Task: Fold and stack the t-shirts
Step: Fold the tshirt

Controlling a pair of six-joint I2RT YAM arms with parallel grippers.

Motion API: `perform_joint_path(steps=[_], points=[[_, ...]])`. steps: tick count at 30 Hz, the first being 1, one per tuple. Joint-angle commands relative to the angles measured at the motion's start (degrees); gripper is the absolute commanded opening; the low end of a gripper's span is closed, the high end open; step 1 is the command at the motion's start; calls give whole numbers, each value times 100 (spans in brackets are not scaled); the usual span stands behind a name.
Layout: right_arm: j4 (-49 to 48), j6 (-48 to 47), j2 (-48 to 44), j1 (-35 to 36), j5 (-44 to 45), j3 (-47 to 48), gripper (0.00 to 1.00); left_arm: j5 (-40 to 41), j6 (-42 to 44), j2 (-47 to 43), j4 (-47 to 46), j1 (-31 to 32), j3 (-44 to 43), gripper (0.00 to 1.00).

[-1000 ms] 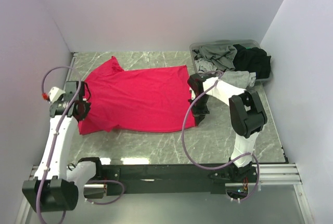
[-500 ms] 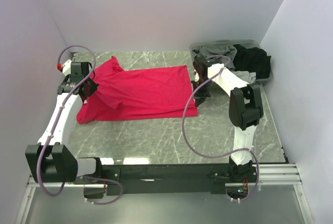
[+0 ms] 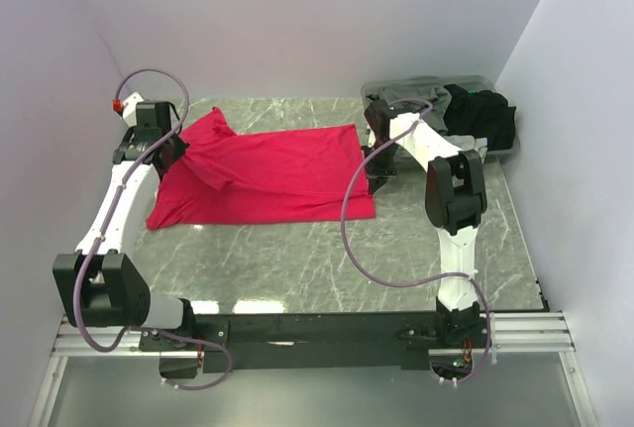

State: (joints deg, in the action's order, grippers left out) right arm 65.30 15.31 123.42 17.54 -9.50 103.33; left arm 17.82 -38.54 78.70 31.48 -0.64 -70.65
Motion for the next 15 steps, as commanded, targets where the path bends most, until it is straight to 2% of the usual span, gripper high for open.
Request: perform_joint_path(steps=[1,15], points=[[167,-81,130,-75,132,424,0,-42,137,189,-318,21,-221,0],[264,-98,692,-163,115,1171,0,555,-135,910,-222,12,-616,0]])
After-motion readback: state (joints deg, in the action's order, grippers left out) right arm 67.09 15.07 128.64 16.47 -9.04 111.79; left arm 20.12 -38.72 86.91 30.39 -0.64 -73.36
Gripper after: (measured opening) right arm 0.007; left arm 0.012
